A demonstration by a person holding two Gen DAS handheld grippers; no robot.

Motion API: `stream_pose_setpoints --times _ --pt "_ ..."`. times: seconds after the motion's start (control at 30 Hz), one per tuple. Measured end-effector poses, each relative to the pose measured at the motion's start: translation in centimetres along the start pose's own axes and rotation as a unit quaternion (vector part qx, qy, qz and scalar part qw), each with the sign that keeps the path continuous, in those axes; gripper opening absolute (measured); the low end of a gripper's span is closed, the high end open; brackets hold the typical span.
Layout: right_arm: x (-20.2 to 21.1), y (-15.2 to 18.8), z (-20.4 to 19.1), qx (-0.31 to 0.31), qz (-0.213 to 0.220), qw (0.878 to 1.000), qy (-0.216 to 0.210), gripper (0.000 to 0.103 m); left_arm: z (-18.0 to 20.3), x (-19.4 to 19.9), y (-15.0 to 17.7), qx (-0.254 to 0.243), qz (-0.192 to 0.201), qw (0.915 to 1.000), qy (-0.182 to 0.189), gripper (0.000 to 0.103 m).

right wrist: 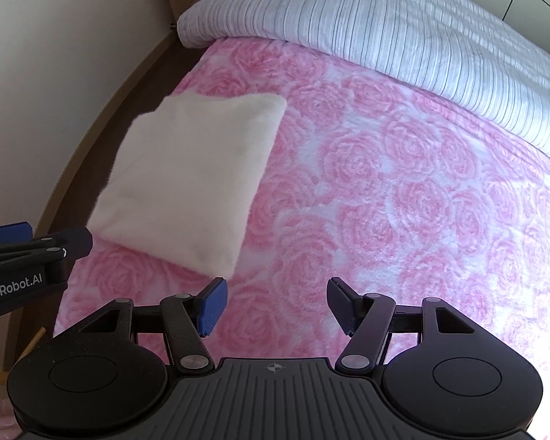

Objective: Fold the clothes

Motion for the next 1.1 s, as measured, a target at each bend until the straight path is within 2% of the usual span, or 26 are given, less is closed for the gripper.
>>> stream_pose_setpoints --times 0.2,0.43,0.83,1.1 --pt "-7.4 -6.3 3.8 -0.004 -0.012 1.000 0.003 0.064 -0.2 -1.3 -1.0 -0.005 -0.008 1.0000 0.002 0.063" --pt "-13.7 -12.1 6.3 -0.008 -0.020 1.000 0.007 0.064 -0.6 -2.6 -2.1 -0.008 -0.015 0.9998 0.004 0.063" --pt "-15.9 -14.7 6.1 -0.002 -0.021 1.000 0.008 0.064 -1.3 -3.4 -2.7 -0.008 -0.017 0.9998 0.004 0.063" --pt "-15.8 -15.6 6.3 -0.002 -0.002 1.000 0.010 0.064 -1.1 -1.6 -2.1 -0.027 0.023 0.9993 -0.010 0.063"
Point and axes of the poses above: each gripper's, at about its wrist camera, not at the fingertips, and x roughly against the way its jaws point, z to its right, y to its underside, the point moved 3 cm from there along -x, roughly the way its jaws point, and after that the axes turned 3 degrees about y, right-handed, at the moved point
